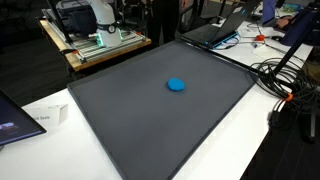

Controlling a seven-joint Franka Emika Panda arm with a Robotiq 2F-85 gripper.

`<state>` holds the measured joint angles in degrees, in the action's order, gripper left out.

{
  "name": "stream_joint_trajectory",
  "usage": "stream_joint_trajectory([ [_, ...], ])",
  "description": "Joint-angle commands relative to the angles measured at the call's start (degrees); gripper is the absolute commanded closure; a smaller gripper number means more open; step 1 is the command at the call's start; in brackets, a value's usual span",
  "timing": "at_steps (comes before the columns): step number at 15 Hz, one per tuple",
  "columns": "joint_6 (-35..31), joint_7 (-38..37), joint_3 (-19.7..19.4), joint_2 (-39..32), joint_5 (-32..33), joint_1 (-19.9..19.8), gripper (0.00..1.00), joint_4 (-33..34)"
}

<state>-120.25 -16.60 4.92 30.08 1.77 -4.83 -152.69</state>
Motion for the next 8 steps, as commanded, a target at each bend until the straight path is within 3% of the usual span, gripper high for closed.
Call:
stream_joint_trajectory([
  [1,-1.7,-1.4,0.6,-3.0,-0.9,1.4,0.00,3.1],
  [8,-8.8,-6.0,4.4,-15.4,-4.3,6.1,0.00,13.0],
])
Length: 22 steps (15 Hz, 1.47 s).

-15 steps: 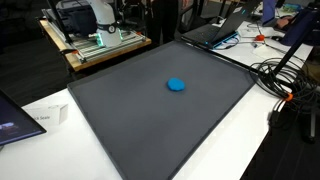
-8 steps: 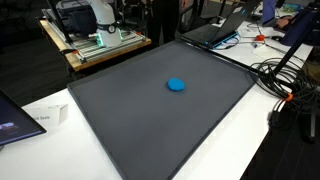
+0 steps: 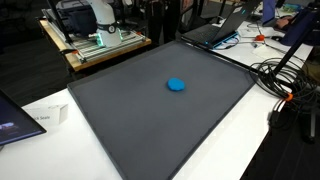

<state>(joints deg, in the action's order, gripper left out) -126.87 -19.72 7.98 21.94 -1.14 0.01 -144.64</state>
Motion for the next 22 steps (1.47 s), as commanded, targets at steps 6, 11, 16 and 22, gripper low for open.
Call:
stream_joint_trajectory([
  [6,-8.9,-6.9,2.0,-21.1,0.5,2.9,0.00,11.6],
  [11,-17.4,-8.0,-0.3,-32.2,3.1,4.3,0.00,16.1],
  [16,-21.3,-6.8,-4.6,-41.4,4.8,6.5,0.00,20.1],
  [22,-22.1,-5.2,-8.0,-45.2,2.7,8.0,0.00,20.9],
])
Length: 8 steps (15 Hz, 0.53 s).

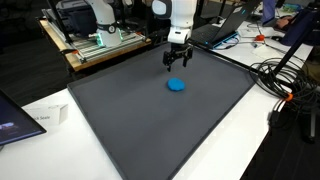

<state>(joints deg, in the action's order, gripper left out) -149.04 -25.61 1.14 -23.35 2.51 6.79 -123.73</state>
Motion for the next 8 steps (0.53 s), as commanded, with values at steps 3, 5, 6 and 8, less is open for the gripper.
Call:
stream_joint_trajectory([
  [3,0.1,0.7,-1.2,0.0,-0.9,1.3,0.00,0.1],
  [5,0.1,0.7,-1.2,0.1,-0.9,1.5,0.00,0.1],
  [6,0.8,1.3,-1.1,-0.5,-1.0,1.2,0.00,0.8],
  [8,-1.4,3.0,-0.7,-1.6,-1.8,0.3,0.00,0.9],
])
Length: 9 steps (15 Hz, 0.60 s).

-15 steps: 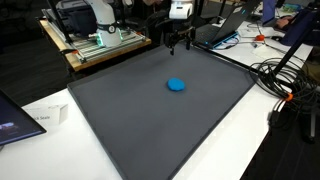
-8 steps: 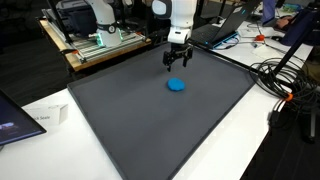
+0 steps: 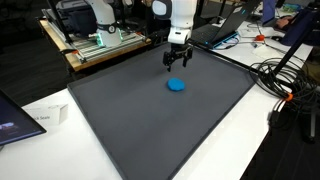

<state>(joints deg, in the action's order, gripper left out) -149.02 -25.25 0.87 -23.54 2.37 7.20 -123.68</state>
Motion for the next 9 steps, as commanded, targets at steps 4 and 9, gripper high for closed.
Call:
stream_joint_trajectory([
  [4,-3.5,4.4,-1.0,-2.8,-1.9,-0.8,0.00,1.3],
  [9,-4.5,7.7,-1.4,-4.7,-2.2,-1.8,0.00,2.7],
])
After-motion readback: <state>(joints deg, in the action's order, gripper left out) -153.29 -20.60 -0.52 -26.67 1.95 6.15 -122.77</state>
